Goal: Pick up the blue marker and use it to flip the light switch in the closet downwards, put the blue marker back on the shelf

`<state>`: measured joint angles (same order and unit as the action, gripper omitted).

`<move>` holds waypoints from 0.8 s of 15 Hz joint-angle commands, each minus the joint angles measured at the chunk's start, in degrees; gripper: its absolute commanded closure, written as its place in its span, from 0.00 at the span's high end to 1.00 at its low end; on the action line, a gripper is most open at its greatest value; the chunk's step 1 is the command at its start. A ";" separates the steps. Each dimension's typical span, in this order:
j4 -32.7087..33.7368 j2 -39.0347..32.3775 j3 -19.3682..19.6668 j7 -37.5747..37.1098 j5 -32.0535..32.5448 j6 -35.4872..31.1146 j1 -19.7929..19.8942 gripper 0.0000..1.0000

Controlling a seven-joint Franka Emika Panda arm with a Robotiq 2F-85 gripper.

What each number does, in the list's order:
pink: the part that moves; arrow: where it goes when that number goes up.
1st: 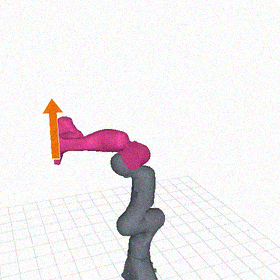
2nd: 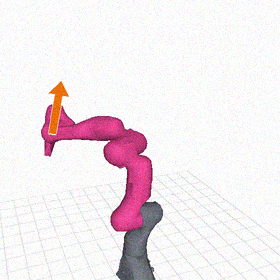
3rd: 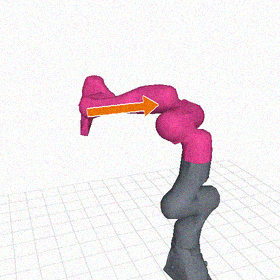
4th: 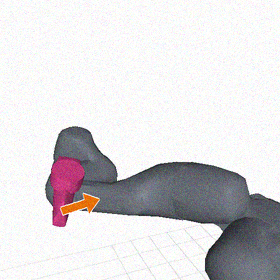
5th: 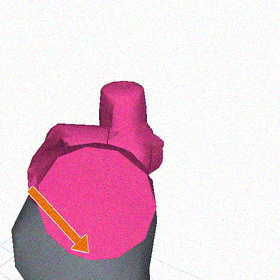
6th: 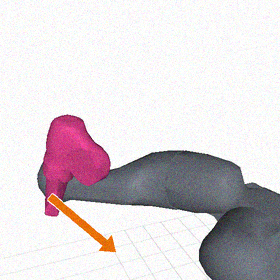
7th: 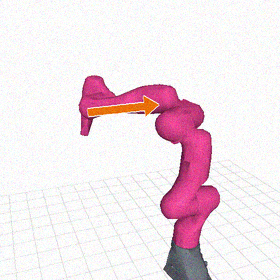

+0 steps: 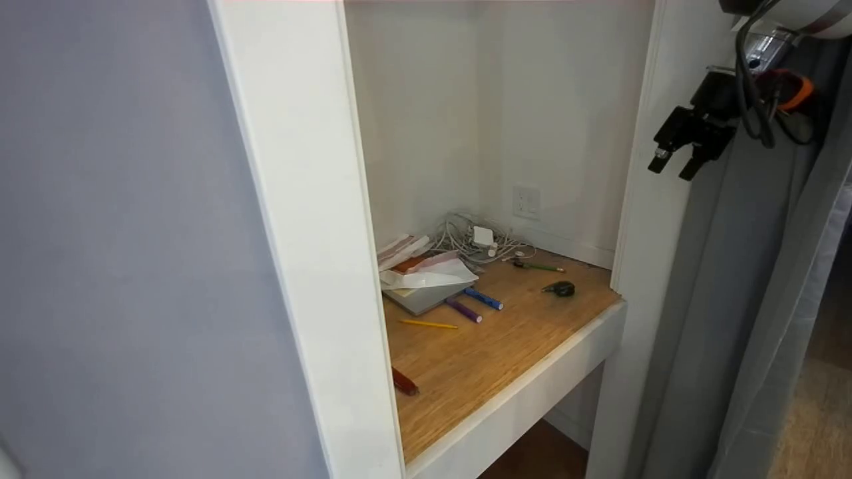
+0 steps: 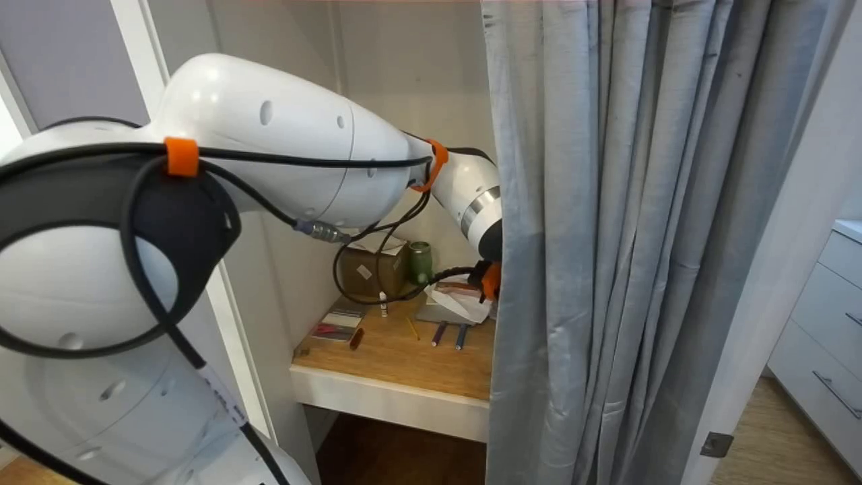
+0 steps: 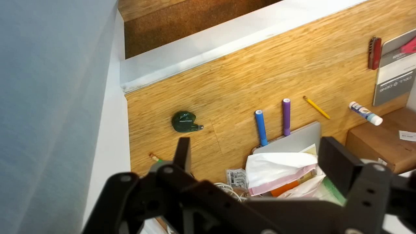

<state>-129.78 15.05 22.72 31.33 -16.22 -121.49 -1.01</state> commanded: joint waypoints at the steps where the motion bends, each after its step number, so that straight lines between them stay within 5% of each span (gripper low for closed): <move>1: 0.16 -0.30 -2.43 0.55 -0.77 0.35 2.63 1.00; 4: 0.12 -0.25 -3.23 -0.11 -0.49 0.05 2.60 1.00; 12: -1.95 -0.82 -14.04 -6.72 0.57 -2.76 0.19 1.00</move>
<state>-130.87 14.97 12.01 27.28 -16.13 -121.54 -0.04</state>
